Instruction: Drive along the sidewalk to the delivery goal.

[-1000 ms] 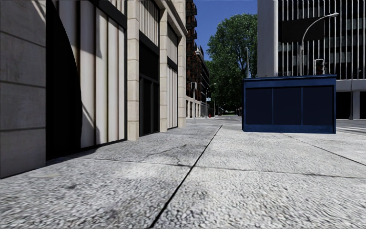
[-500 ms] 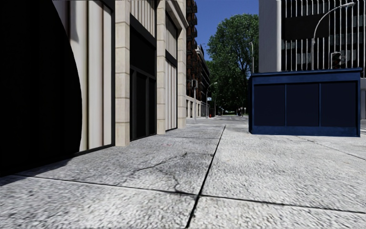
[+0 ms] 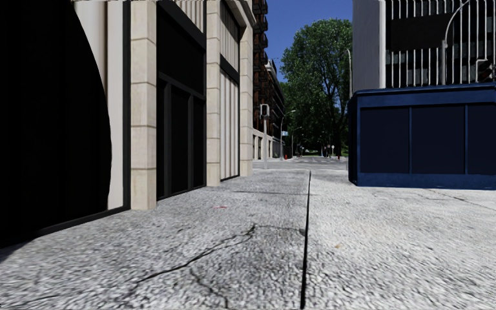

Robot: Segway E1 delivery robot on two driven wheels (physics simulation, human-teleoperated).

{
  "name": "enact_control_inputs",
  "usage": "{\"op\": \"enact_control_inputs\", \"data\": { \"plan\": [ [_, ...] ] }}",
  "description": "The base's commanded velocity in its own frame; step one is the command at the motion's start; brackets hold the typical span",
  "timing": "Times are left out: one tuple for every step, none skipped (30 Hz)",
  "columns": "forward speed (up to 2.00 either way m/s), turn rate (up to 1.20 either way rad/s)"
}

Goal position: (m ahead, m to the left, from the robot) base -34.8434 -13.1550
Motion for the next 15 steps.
{"op": "enact_control_inputs", "data": {
  "plan": [
    [2.0, 0.0],
    [2.0, 0.0],
    [2.0, 0.0],
    [2.0, 0.0],
    [2.0, 0.0],
    [2.0, 0.0],
    [2.0, 0.0],
    [2.0, 0.0],
    [2.0, 0.0],
    [2.0, 0.0],
    [2.0, 0.0],
    [2.0, 0.0],
    [2.0, 0.0],
    [2.0, 0.0],
    [2.0, 0.0]
  ]
}}
